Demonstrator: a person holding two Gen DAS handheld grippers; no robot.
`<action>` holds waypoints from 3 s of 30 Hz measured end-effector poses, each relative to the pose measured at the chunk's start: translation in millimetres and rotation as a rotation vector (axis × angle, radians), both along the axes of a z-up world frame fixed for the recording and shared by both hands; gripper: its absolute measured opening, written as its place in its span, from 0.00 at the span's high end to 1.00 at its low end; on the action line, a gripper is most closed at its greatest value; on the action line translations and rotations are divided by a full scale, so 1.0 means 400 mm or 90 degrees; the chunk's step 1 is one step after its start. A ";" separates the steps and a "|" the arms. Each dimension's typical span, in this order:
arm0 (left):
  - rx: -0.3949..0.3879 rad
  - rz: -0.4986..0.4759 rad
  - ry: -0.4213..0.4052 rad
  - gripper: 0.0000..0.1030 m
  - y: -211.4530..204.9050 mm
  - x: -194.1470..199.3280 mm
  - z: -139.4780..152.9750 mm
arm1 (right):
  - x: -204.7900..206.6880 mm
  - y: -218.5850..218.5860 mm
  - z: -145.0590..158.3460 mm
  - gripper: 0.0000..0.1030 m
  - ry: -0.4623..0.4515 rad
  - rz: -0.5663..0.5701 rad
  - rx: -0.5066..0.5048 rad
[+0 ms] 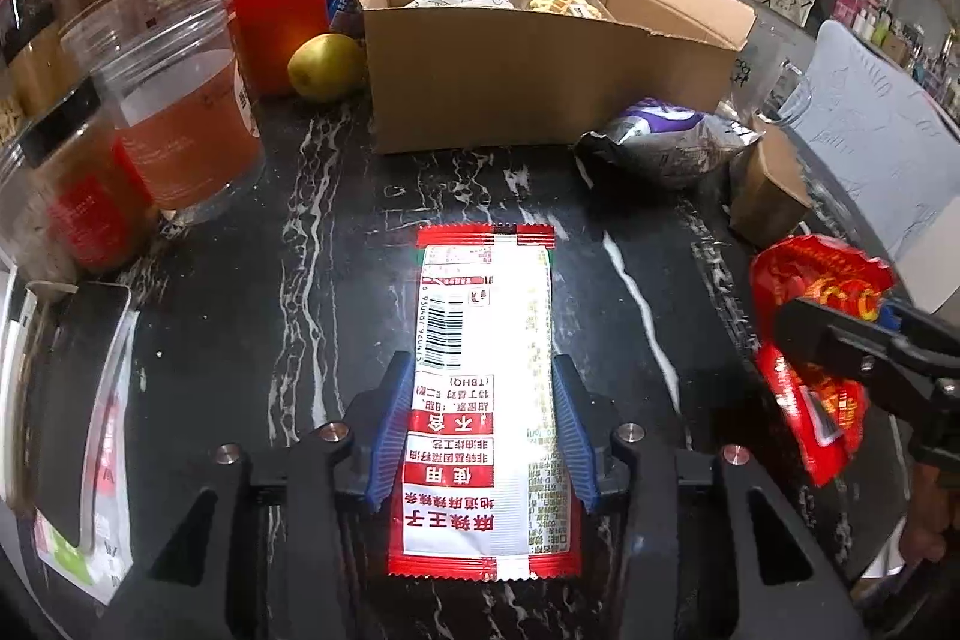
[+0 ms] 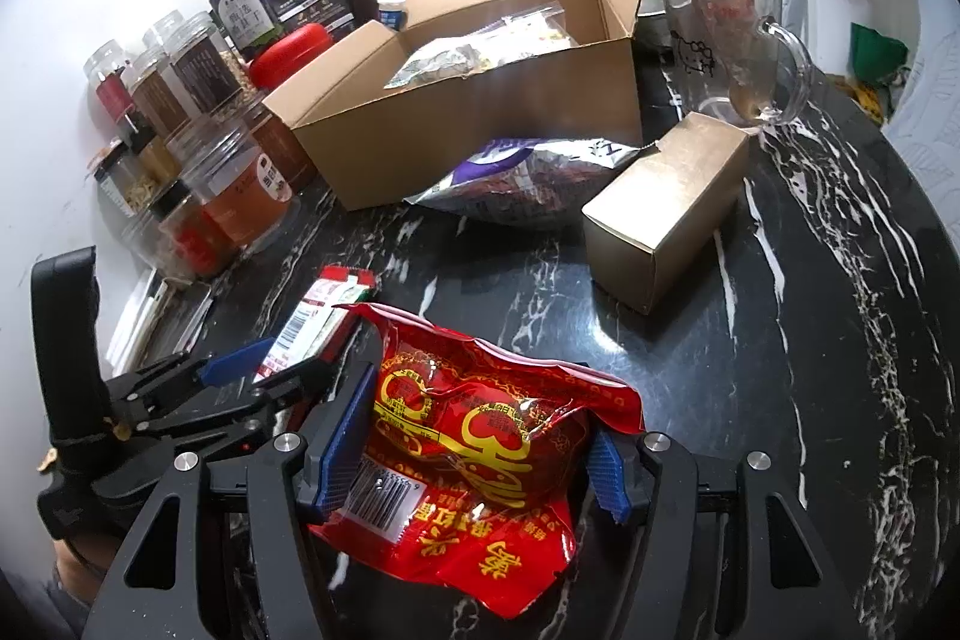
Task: Organize snacks
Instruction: 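Grasp the red-and-white strip packet with the left tool, then lift and carry the strip packet and red candy packet over the box with both tools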
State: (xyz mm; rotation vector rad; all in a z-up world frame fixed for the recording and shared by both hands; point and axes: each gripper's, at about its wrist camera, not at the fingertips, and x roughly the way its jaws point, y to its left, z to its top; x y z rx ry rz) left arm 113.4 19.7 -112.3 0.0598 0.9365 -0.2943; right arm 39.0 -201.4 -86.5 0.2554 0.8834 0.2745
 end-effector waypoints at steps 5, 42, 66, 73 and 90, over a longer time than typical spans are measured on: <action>-0.019 -0.004 -0.019 0.57 0.004 -0.029 0.023 | -0.003 0.007 -0.006 0.38 0.001 0.011 0.021; -0.113 -0.004 -0.292 0.57 -0.032 0.105 0.435 | 0.166 -0.011 0.350 0.38 -0.224 0.044 0.012; -0.083 0.029 -0.243 0.57 -0.065 0.446 0.361 | 0.507 -0.025 0.296 0.38 -0.200 0.037 -0.006; -0.067 0.019 -0.185 0.57 -0.085 0.498 0.294 | 0.562 -0.023 0.229 0.38 -0.149 0.040 -0.001; 0.006 0.038 -0.074 0.57 -0.100 0.576 0.171 | 0.635 -0.009 0.093 0.38 -0.044 0.049 -0.021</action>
